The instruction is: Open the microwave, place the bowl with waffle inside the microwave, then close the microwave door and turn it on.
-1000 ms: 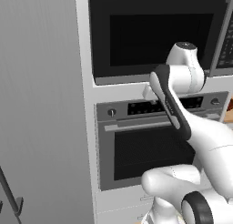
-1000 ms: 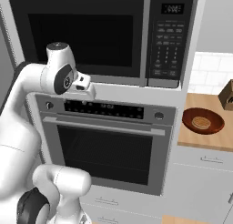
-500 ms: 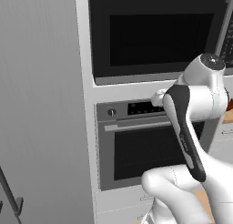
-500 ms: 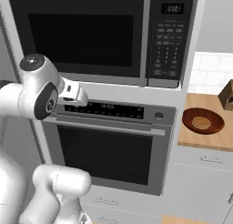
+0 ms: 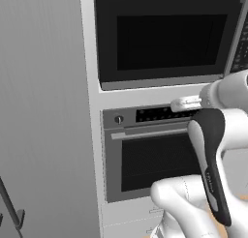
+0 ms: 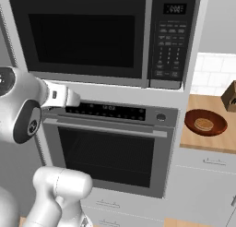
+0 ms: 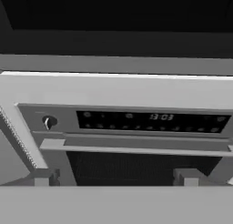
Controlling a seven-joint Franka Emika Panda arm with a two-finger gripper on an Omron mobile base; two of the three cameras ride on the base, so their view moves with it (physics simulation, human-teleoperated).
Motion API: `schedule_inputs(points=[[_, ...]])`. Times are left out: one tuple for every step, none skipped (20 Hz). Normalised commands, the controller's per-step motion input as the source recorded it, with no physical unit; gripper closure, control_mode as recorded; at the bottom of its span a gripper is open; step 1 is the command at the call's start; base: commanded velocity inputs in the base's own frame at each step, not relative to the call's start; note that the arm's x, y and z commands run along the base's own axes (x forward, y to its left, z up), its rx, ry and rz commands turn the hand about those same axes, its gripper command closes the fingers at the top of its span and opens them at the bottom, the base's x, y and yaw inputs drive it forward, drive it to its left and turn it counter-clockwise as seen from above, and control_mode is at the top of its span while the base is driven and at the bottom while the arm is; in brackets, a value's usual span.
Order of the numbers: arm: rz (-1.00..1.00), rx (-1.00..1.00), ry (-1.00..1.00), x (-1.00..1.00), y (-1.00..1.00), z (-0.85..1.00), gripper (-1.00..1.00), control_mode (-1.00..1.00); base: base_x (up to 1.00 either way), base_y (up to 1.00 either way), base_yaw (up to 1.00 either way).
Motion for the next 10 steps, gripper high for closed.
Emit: schedule_inputs(points=[[0.00, 0.00, -0.16, -0.40, 0.00, 0.51, -1.00, -1.00, 0.00, 0.00, 0.00], [0.00, 0.00, -0.14, -0.39, 0.00, 0.49, -1.00, -1.00, 0.00, 0.00, 0.00], [0.00, 0.00, -0.13, -0.32, 0.00, 0.49, -1.00, -1.00, 0.00, 0.00, 0.00], [0.00, 0.00, -0.13, -0.33, 0.00, 0.52, -1.00, -1.00, 0.00, 0.00, 0.00], [0.00, 0.00, -0.13, -0.34, -0.02, 0.55, -1.00, -1.00, 0.00, 0.00, 0.00], [0.00, 0.00, -0.05, -0.31, -0.07, 0.53, -1.00, -1.00, 0.00, 0.00, 0.00], [0.00, 0.00, -0.04, -0.30, -0.13, 0.54, -1.00, -1.00, 0.00, 0.00, 0.00], [0.00, 0.00, -0.03, -0.28, -0.22, 0.54, -1.00, -1.00, 0.00, 0.00, 0.00], [0.00, 0.00, 0.00, -0.24, -0.29, 0.48, -1.00, -1.00, 0.00, 0.00, 0.00], [0.00, 0.00, 0.00, -0.19, -0.36, 0.44, -1.00, -1.00, 0.00, 0.00, 0.00]])
